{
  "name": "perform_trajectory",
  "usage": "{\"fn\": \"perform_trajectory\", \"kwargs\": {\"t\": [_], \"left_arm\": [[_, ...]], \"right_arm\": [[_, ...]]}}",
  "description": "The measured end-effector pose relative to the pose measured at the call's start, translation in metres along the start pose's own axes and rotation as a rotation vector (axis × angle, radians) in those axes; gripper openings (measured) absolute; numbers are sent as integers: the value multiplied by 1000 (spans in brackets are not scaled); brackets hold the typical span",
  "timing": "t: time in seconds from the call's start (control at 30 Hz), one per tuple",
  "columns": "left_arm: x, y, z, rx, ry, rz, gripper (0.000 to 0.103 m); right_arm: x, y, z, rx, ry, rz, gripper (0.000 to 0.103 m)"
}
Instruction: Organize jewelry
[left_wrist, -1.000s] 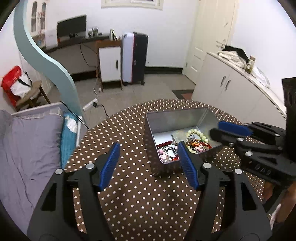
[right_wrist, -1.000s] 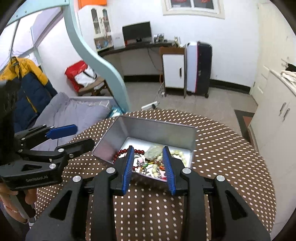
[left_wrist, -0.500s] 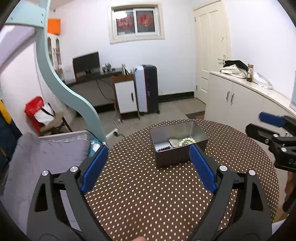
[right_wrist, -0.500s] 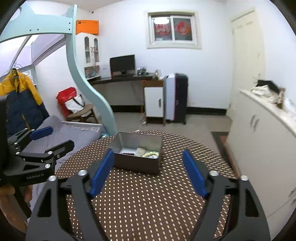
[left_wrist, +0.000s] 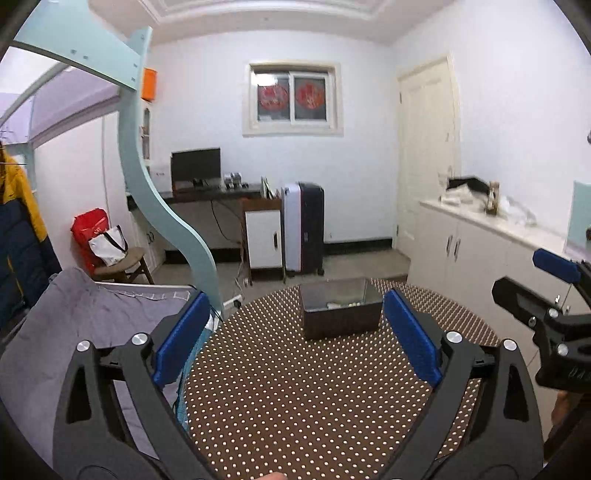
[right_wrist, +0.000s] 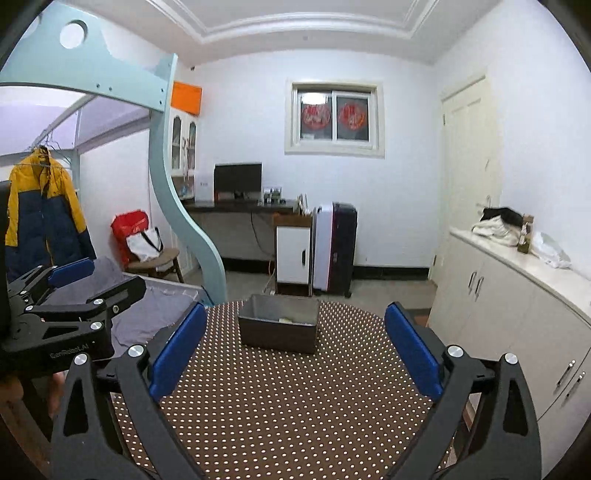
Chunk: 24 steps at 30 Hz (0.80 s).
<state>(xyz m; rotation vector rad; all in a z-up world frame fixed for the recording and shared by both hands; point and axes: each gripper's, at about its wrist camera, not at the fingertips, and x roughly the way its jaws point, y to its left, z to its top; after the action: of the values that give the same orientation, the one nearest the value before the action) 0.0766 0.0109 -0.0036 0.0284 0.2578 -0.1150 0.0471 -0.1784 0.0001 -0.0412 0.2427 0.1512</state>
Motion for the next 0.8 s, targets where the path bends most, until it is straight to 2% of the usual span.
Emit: {"fn": "perform_trajectory", "kwargs": {"t": [0.33,0.47,0.6,0.8], "left_arm": [[-62,-6,-5,3,-128,22,96],[-80,-7,-2,10,-175,54,96],[-98,-5,-1,0,-229,67,96],[-106,-8,-1,18,-244,83,96]], "right_arm": [[-45,21,-1,-29,-118,-30,95],[-59,28,-3,-47,-169,-64,95],[-66,33,-3,-51,-191,-64,95],[-75,37,-4,-53,-205,-53,95]]}}
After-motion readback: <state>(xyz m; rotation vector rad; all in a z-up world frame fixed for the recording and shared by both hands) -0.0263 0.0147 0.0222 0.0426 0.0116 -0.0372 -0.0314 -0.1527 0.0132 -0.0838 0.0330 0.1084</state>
